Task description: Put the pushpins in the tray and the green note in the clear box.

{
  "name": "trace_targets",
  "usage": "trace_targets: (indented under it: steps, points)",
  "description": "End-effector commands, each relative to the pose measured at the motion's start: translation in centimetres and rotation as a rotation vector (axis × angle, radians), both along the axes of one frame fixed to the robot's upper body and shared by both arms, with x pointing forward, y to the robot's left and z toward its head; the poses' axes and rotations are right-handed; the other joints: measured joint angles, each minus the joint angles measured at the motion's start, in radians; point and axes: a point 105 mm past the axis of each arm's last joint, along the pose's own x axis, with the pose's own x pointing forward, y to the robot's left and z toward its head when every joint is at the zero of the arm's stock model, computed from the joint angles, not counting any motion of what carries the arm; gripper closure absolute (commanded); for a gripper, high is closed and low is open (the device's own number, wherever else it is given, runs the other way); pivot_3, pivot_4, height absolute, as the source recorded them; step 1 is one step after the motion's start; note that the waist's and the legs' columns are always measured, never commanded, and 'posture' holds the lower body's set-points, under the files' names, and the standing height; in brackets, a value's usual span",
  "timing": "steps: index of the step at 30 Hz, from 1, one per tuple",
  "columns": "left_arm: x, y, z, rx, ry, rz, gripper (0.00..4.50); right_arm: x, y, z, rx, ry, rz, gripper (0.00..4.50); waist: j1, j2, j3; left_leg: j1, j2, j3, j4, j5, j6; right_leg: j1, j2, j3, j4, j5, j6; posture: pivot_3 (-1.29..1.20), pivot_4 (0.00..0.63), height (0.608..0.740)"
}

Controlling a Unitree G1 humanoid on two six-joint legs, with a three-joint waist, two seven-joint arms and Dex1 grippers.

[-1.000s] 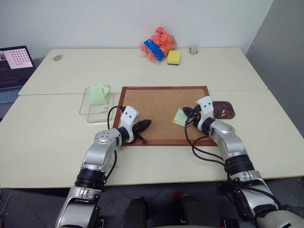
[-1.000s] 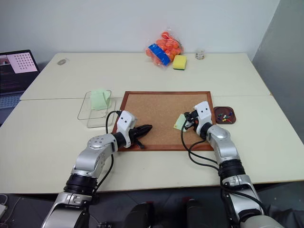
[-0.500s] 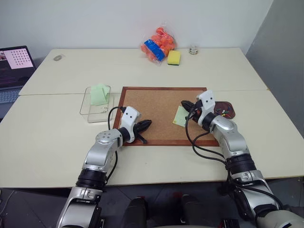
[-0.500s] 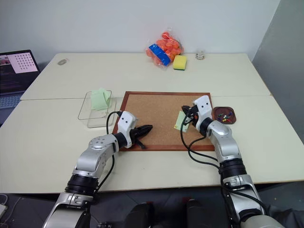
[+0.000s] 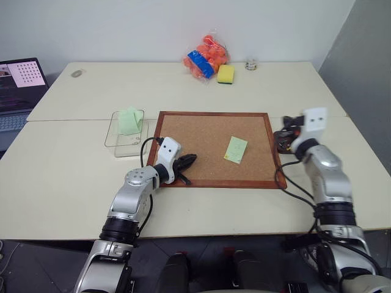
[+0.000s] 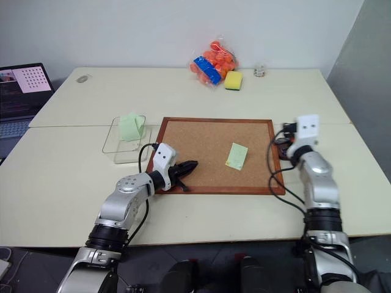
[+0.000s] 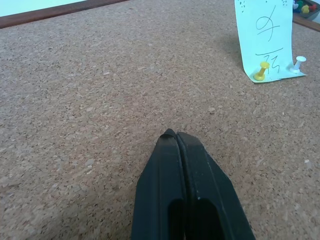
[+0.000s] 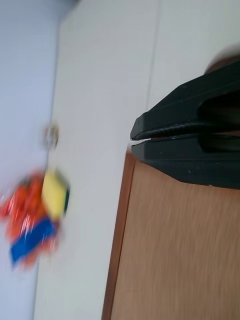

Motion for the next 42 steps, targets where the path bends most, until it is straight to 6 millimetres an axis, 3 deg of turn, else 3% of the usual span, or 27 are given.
trace_targets:
  steps: [1, 14, 20, 21, 36, 40, 42]
  points:
    - [-1.0, -0.8, -2.6, 0.034, 0.092, -0.043, 4.5, 0.1, 0.5, 0.1, 0.027, 0.01, 0.02, 4.49, -0.004, 0.002, -0.001, 0.0, 0.0, 0.0, 0.0, 0.0, 0.0, 0.0, 0.001, 0.0, 0.0, 0.0, 0.0, 0.0, 0.15, 0.74]
    - [-1.0, -0.3, -2.5, 0.041, 0.091, -0.032, 4.5, 1.0, 2.3, -1.0, 0.122, 0.081, 0.085, 4.49, -0.004, 0.004, -0.002, 0.0, 0.0, 0.002, 0.0, 0.0, 0.0, 0.0, 0.001, 0.002, -0.001, 0.001, 0.002, 0.0, 0.15, 0.74]
    - [-1.0, -0.3, -2.4, 0.042, 0.087, -0.029, 4.5, 1.7, 1.8, -0.9, 0.168, 0.081, 0.047, 4.49, -0.005, 0.004, -0.002, 0.0, 0.0, 0.002, 0.0, 0.0, 0.0, 0.0, 0.001, 0.002, -0.001, 0.001, 0.002, 0.0, 0.15, 0.74]
    - [-1.0, -0.3, -2.3, 0.043, 0.086, -0.029, 4.5, 1.8, 1.8, -0.8, 0.163, 0.078, 0.047, 4.05, -0.005, 0.004, -0.002, 0.0, 0.0, 0.002, 0.0, 0.0, 0.0, 0.0, 0.001, 0.002, -0.001, 0.001, 0.002, 0.0, 0.15, 0.74]
    - [-0.8, -0.4, -2.2, 0.044, 0.078, -0.03, 4.5, 1.9, 1.0, 0.4, 0.125, 0.022, 0.019, 1.15, -0.005, 0.004, -0.002, 0.0, 0.0, 0.003, 0.0, 0.0, 0.0, 0.0, 0.001, 0.002, -0.001, 0.001, 0.002, 0.0, 0.15, 0.74]
    - [-0.8, -0.6, -2.2, 0.043, 0.08, -0.034, 4.5, 1.1, 2.1, 1.1, 0.081, -0.008, 0.112, 0.34, -0.004, 0.004, -0.002, 0.0, 0.0, 0.003, 0.0, 0.0, 0.0, 0.0, 0.001, 0.002, -0.001, 0.001, 0.002, 0.0, 0.15, 0.74]
    - [-0.8, -0.6, -2.3, 0.043, 0.083, -0.037, 4.5, 0.1, 3.4, 1.4, 0.061, -0.026, 0.226, 0.34, -0.003, 0.004, -0.002, 0.0, 0.0, 0.002, 0.0, 0.0, 0.0, 0.0, 0.001, 0.002, -0.001, 0.001, 0.002, 0.0, 0.15, 0.74]
